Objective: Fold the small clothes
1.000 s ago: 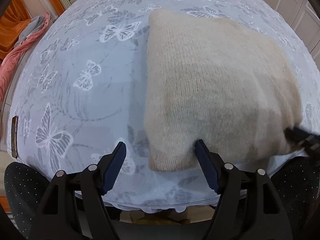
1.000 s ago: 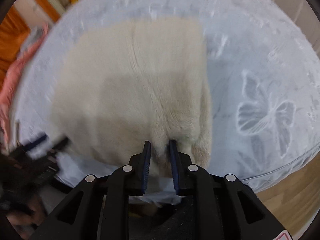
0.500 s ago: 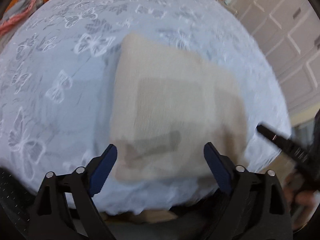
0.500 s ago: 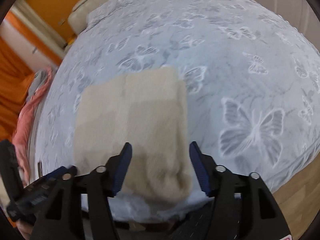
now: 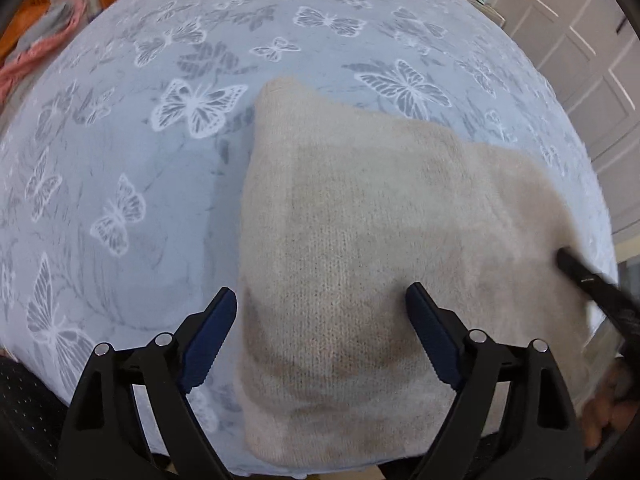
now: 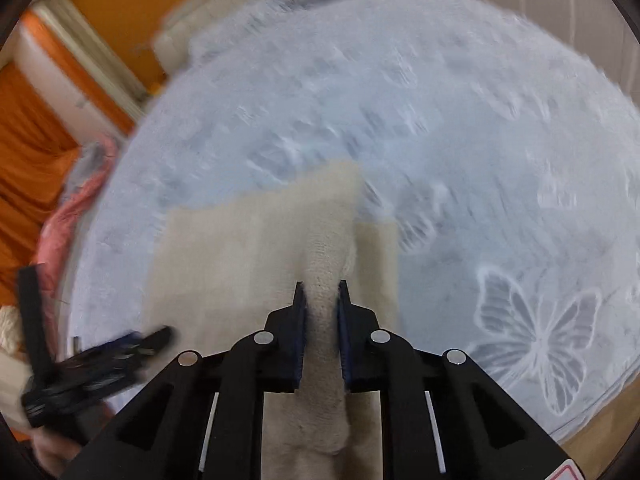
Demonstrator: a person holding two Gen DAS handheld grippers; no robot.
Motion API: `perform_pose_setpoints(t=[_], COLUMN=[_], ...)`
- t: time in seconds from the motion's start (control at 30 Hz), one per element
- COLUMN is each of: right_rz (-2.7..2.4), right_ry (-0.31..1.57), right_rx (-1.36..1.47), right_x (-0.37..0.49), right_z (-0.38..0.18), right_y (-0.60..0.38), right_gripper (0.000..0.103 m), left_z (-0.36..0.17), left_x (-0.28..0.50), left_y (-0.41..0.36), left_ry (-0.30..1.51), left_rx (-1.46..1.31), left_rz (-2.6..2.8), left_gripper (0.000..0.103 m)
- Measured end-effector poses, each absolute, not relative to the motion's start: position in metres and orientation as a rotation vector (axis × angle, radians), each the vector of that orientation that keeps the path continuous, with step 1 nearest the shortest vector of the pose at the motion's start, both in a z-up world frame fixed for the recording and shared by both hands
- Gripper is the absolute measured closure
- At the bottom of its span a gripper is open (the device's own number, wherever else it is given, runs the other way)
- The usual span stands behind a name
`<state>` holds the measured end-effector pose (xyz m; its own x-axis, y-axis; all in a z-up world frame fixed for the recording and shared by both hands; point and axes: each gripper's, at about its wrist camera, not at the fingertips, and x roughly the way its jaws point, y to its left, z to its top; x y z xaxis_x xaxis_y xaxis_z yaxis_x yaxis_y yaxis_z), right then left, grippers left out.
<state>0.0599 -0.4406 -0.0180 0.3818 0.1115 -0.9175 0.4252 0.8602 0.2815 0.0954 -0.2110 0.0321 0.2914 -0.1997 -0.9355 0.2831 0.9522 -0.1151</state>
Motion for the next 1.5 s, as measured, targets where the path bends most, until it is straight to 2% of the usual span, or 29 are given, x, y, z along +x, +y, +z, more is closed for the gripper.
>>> perform_pose_setpoints(t=[0.03, 0.07, 0.13, 0.17, 0.2, 0.33, 0.4, 0.57, 0.63, 0.67, 0.7, 0.73, 0.77, 0.8, 0.83, 0.87, 0.97, 1.07, 1.17, 1.27, 1.5], right_rz=[-0.215, -0.208, -0.215, -0.229, -0.237, -0.22, -0.185, -0.094, -0.081, -0.07, -0.052, -0.031, -0.034, -0.035, -0.031, -0.022, -0.033, -0.091, -0.118, -0.104, -0.013], right_ry=[1.193, 1.17, 1.129, 1.114, 1.098, 1.164, 1.155, 1.127, 1.131, 1.132, 1.128, 1.12, 1.116, 1.112, 1.104, 1.094, 1.126, 1.199, 1.155, 1.081, 0.817], right_rx=[0.557, 0.596, 0.65, 0.665, 0.688, 0.768, 0.829, 0.951, 0.948, 0.932, 0.927, 0.93, 0.91, 0.882, 0.865, 0.854, 0.896, 0.919, 0.945, 0.829, 0.674], right_x=[0.058, 0.053, 0.045, 0.042, 0.038, 0.038, 0.037, 0.049, 0.053, 0.055, 0.055, 0.056, 0.056, 0.054, 0.053, 0.049, 0.026, 0.009, -0.002, -0.002, -0.005], right_z=[-0.029, -0.028, -0.017, -0.014, -0.014, -0.04, -0.048, -0.068, -0.07, -0.067, -0.064, -0.06, -0.051, -0.042, -0.033, -0.023, -0.019, -0.041, -0.033, 0.015, 0.149], right_y=[-0.443, -0.445, -0.451, -0.452, -0.455, -0.453, -0.452, -0.451, -0.449, -0.447, -0.447, -0.445, -0.443, -0.441, -0.439, -0.435, -0.425, -0.41, -0.405, -0.397, -0.369], right_gripper=[0.083, 0.073, 0.061, 0.047, 0.04, 0.037, 0.032, 0.024, 0.024, 0.03, 0.051, 0.059, 0.064, 0.065, 0.067, 0.067, 0.067, 0.067, 0.067, 0.069, 0.069], left_z=[0.028, 0.023, 0.023, 0.023, 0.022, 0.016, 0.013, -0.026, -0.04, -0.04, -0.037, -0.033, -0.027, -0.018, -0.01, 0.0, 0.02, 0.002, -0.006, 0.018, 0.144], left_x=[0.096, 0.097, 0.097, 0.097, 0.098, 0.106, 0.11, 0.128, 0.133, 0.134, 0.134, 0.134, 0.132, 0.129, 0.126, 0.123, 0.108, 0.092, 0.082, 0.084, 0.08], left_y=[-0.213, -0.215, -0.214, -0.213, -0.21, -0.198, -0.19, -0.177, -0.171, -0.17, -0.173, -0.175, -0.177, -0.179, -0.18, -0.179, -0.17, -0.16, -0.153, -0.158, -0.138], left_ry=[1.252, 1.275, 1.267, 1.265, 1.273, 1.284, 1.289, 1.406, 1.445, 1.444, 1.451, 1.448, 1.442, 1.432, 1.427, 1.423, 1.431, 1.507, 1.514, 1.476, 1.2], left_rx=[0.079, 0.072, 0.063, 0.059, 0.049, 0.0, -0.051, -0.305, -0.407, -0.423, -0.411, -0.386, -0.359, -0.324, -0.299, -0.279, -0.25, -0.225, -0.261, -0.242, -0.215], left_rz=[-0.327, -0.336, -0.325, -0.329, -0.333, -0.342, -0.354, -0.487, -0.509, -0.507, -0.51, -0.511, -0.513, -0.522, -0.531, -0.539, -0.559, -0.531, -0.513, -0.544, -0.676], left_gripper=[0.019, 0.019, 0.016, 0.016, 0.015, 0.009, 0.008, 0.005, 0.005, 0.005, 0.009, 0.019, 0.024, 0.036, 0.044, 0.046, 0.046, 0.046, 0.047, 0.049, 0.05])
